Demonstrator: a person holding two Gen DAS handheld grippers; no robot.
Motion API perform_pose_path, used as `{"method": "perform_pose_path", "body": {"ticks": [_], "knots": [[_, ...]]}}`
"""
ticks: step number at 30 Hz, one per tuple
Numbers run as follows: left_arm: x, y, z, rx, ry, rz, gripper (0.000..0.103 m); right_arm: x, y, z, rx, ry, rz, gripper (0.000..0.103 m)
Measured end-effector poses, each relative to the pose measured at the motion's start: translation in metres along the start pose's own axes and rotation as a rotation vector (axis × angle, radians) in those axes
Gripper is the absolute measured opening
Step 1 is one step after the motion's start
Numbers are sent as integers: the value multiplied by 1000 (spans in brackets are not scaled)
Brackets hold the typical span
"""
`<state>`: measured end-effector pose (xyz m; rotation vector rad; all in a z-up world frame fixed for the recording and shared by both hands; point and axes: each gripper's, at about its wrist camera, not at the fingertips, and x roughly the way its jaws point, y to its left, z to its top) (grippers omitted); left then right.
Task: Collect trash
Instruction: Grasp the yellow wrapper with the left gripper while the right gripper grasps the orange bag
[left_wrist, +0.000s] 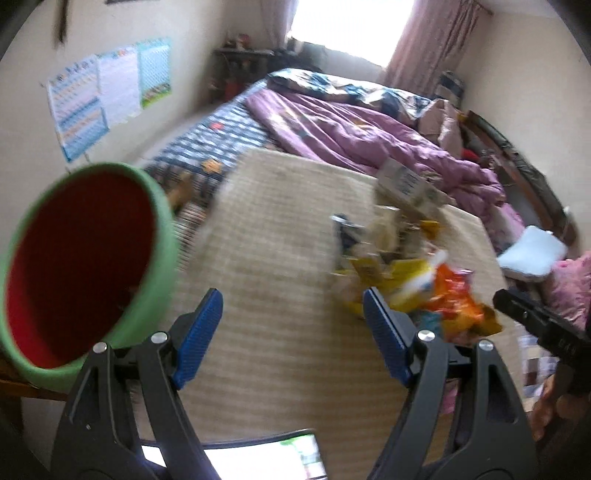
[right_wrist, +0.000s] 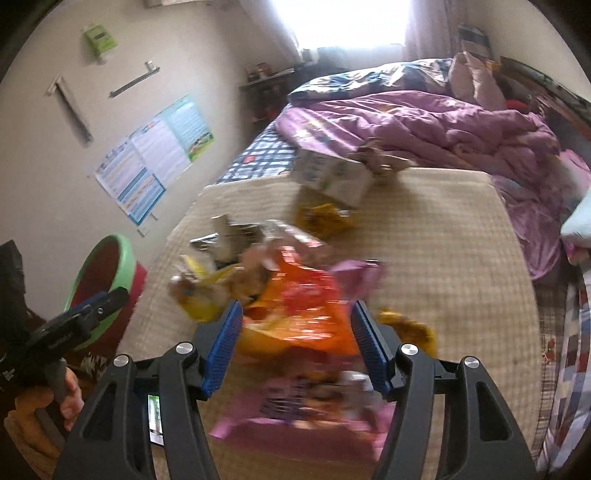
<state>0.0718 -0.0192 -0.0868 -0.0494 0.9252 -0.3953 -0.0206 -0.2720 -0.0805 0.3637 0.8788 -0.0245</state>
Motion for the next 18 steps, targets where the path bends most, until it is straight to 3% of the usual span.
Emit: {"method": "perform_pose_path", "body": {"ticks": [4,14,15,16,18], "knots": [[28,-26,0,-7,52,6,75,-8,-18,-2,6,-6,21,59],[63,-35,4,-174,133,-61,80,-3,-32,3,-3,18,79,59],[66,-34,4,-185,143,-64,73,-3,-33,3,-5,20,84,59],[68,-34,3,-199,153,-67,58,-2,-35,3,-5,22,88,59],[70,-32,2,-215,168,-72,43,-2,-37,3,-3,21,93,59]]}}
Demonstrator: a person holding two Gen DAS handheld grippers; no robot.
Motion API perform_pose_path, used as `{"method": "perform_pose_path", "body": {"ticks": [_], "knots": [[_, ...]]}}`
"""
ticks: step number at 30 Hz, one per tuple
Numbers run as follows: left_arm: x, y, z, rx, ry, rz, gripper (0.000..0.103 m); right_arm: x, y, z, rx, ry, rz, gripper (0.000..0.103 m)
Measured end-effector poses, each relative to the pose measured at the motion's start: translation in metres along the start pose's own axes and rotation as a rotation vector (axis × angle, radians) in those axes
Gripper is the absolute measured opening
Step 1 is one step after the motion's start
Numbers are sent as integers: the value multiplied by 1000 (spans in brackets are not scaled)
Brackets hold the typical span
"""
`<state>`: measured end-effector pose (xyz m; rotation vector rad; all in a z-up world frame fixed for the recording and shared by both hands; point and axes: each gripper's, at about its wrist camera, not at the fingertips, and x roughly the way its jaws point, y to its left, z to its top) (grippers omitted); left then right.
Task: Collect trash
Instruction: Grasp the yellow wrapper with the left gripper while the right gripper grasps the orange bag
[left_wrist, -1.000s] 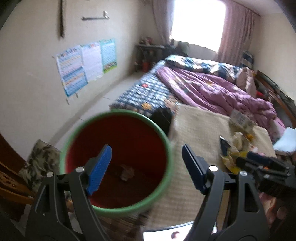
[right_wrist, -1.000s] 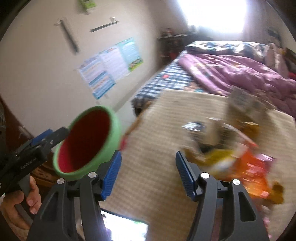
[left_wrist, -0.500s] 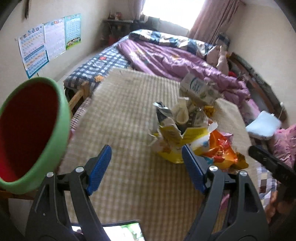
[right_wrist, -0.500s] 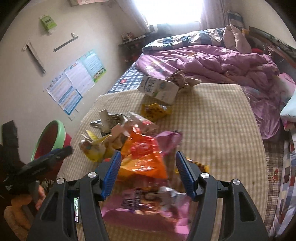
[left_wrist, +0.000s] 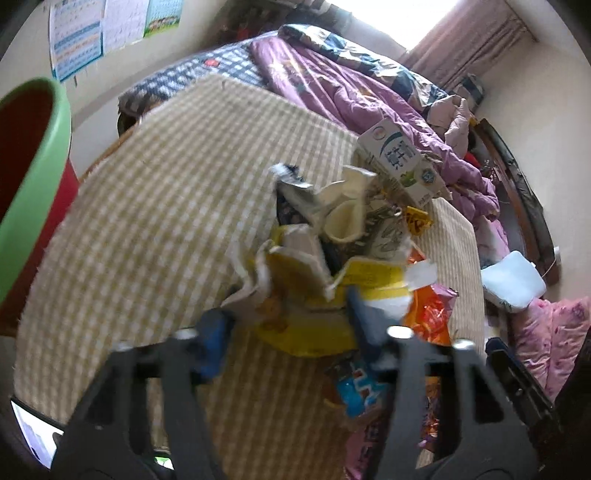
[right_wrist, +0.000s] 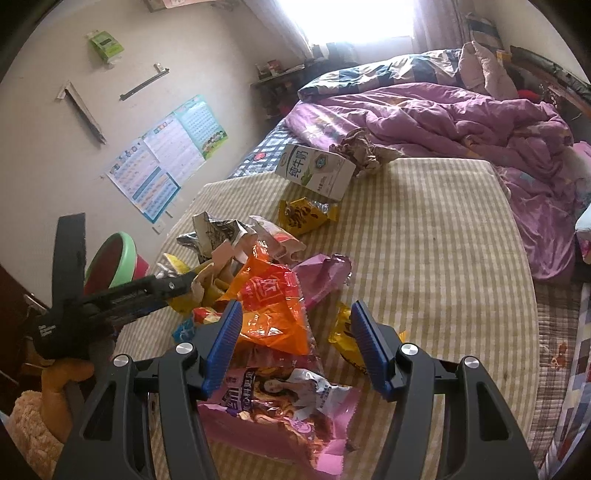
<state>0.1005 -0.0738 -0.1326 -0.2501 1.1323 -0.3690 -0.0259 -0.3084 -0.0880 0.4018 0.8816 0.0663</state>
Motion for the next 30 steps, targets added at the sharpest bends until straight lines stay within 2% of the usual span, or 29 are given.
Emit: {"method": "perform_pose_path", "body": {"ticks": [6,7,12,15,17,18,19,22,30], "knots": [[-8,1,-1,11,-5,-24,29,3,-10,4,15,2,11,59],[-12,2,0,23,-16,-13,16,3,-11,5,16,3,13,59],[-23,14,10,43,-49,52,16,4,-16,9,19,3,13,59],[-22,21,11,49,-41,58,16,4,-22,10,31,2,3,59],[-22,19,11,71,-39,54,19,3,-27,11,38,0,-8,59],[-21,19,10,84,-34,56,28,2,-31,11,43,-1,-14,59],[-19,18,8,93,-29,59,41,2,-34,11,47,-1,-18,59],[-11,19,5,69,-14,60,60,-1,-43,10,62,-1,-34,59],[1,23,-6,-2,38,41,62,-6,-59,3,109,11,-58,59]]}}
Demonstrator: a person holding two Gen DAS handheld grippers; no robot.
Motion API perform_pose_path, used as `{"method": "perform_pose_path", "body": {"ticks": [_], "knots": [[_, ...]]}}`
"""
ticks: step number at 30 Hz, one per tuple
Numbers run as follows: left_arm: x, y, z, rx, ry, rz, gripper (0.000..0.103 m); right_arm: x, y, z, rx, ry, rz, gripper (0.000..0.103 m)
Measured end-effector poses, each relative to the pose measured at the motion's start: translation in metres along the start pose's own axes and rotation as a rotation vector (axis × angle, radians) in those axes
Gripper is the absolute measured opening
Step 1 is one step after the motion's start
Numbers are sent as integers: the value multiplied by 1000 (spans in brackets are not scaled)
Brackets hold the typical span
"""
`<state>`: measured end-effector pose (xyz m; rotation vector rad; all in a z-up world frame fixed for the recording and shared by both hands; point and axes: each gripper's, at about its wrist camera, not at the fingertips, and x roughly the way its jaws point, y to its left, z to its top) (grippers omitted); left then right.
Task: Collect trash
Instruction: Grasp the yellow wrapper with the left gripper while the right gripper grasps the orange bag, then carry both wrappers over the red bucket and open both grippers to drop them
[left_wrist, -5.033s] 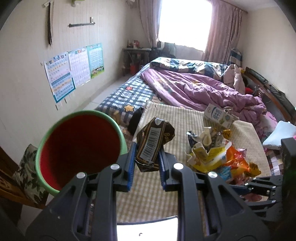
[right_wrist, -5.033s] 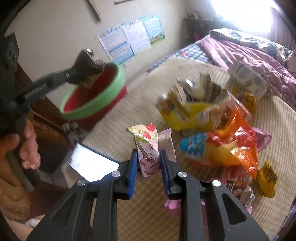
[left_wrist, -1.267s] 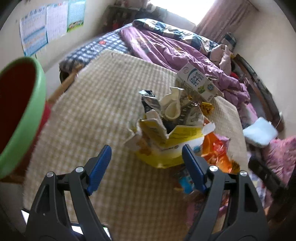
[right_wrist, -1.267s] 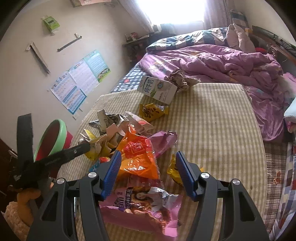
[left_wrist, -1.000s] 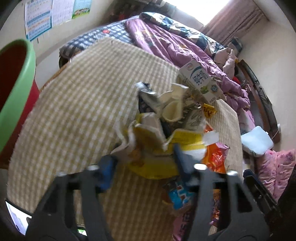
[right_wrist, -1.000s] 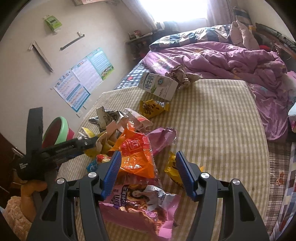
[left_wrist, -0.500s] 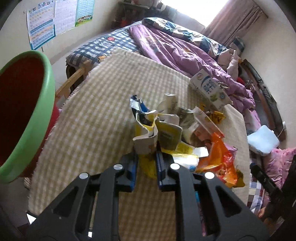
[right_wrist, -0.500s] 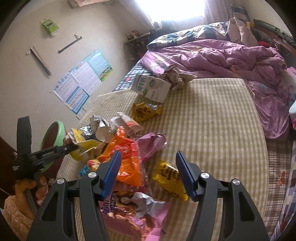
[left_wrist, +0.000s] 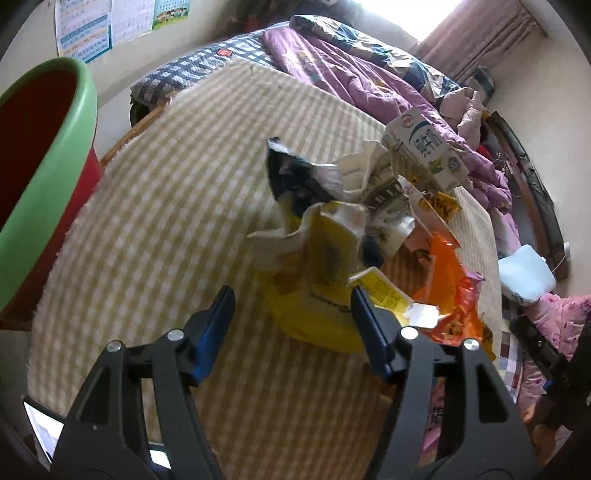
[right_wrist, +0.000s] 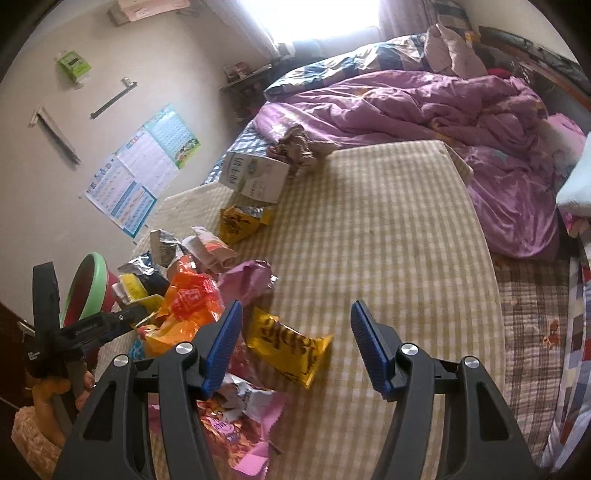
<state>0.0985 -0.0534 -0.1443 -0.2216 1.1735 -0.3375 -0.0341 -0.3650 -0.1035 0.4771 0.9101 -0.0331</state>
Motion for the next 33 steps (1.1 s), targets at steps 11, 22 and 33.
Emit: {"method": "perform_pose_path", "body": {"ticks": [11,22,33], "knots": [[4,-6,1,-26,10,-35,30,2,9,-7,-7,14,23,59],[-42,-5,6,7,-121,-33,10,17,41,-2,-12,78,166,63],[-64,11,-2,3,-181,2,10,42,52,-4,24,153,187,50]]}}
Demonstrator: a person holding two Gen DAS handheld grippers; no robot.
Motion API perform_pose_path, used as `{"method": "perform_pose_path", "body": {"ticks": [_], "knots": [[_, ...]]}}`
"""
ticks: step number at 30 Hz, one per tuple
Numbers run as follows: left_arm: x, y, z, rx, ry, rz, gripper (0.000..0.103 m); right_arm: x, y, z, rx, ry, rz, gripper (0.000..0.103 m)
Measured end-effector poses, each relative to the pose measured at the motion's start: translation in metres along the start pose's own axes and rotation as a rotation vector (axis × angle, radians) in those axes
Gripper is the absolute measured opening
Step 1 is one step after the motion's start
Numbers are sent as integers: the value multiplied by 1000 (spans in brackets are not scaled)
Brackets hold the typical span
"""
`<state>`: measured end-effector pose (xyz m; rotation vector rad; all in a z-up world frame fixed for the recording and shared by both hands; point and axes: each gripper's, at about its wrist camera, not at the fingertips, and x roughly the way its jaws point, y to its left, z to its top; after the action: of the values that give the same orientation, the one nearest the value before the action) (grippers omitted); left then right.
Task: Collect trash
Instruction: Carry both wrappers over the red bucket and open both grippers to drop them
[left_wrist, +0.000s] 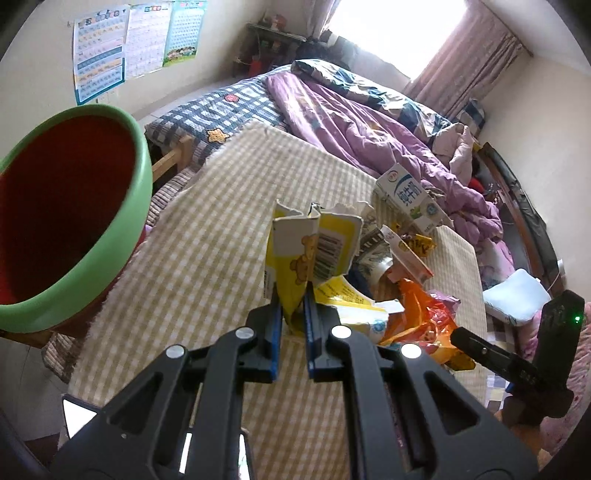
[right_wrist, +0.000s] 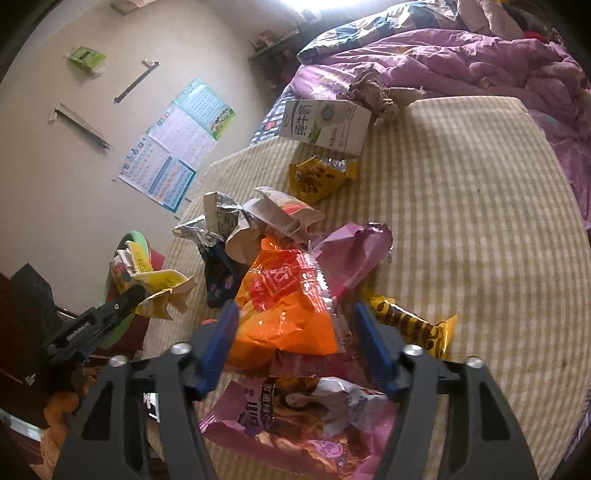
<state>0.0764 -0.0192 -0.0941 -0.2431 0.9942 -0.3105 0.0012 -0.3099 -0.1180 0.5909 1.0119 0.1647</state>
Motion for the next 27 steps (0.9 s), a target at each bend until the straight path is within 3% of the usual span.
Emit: {"method": "perform_pose_path", "body": {"ticks": [3,11,20,27], "knots": [[-2,2,0,1,-4,2,10,0,1,-1,2,-1,2,33],[-10,-1,6,32,-34,-8,10,-26,27,0,-49,-77,29,12],[-40,22,18,22,-105,-26,10,-41,80,10,-117,-142,93,11],[-72,61,31,-5,-176,25,10,-26,127,16,-174,-148,123,11]]}}
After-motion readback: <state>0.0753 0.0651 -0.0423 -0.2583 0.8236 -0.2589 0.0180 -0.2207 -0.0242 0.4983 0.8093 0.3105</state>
